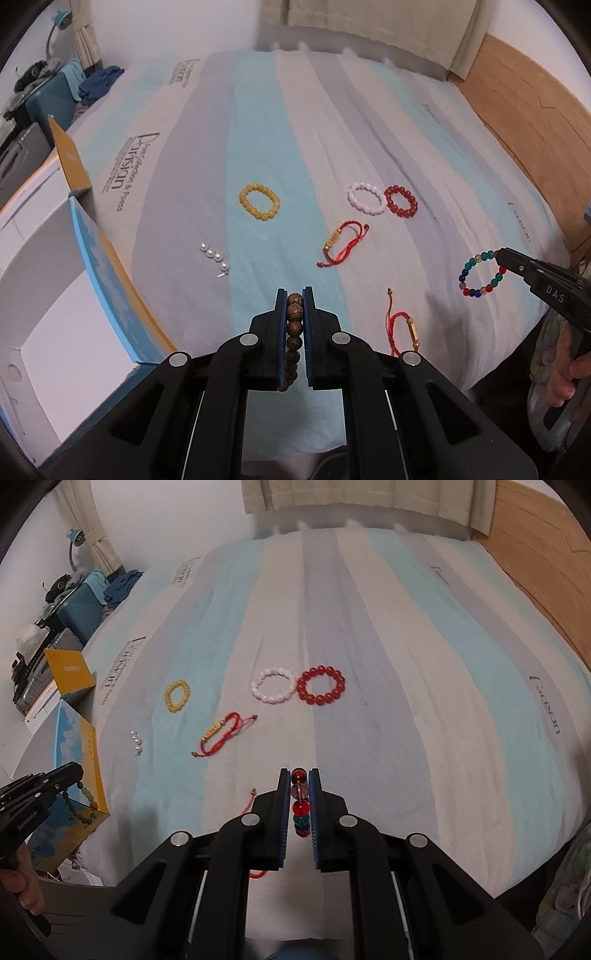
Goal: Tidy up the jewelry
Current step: 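Carry both held bracelets over the open white box with both tools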
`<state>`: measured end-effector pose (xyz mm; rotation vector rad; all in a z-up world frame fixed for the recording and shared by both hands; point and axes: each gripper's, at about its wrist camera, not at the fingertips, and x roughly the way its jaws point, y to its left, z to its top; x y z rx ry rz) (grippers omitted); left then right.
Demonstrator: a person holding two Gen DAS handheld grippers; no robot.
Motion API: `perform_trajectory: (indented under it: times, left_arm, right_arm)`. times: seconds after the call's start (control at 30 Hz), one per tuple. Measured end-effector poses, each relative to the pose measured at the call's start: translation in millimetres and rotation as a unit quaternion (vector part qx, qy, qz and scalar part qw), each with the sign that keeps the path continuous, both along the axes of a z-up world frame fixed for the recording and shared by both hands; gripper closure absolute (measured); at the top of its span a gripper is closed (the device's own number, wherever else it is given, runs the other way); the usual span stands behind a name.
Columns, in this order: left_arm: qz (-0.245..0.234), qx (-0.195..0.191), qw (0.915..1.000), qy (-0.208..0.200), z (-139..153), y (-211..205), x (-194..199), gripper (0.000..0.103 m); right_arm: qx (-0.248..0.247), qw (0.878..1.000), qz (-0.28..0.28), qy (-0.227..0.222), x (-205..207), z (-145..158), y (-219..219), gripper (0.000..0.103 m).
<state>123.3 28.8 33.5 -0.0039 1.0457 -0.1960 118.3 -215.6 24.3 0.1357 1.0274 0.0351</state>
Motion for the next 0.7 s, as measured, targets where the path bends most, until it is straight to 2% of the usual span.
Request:
perform_trajectory:
  times: [0.33, 0.7]
  left_arm:
    - [0.015, 0.002, 0.9998, -0.015, 22.9, 21.2, -0.4, 0.096]
    - [0.042, 0.000, 0.9987, -0.029, 42.7, 70.1, -6.3, 0.096]
  right_arm:
    - [-0.002, 1.000, 0.021, -0.009, 9.0, 15.0, 36.1, 0.094]
    - [-0.006, 0.998, 0.060, -0.024, 19.0, 34.6, 97.8, 0.094]
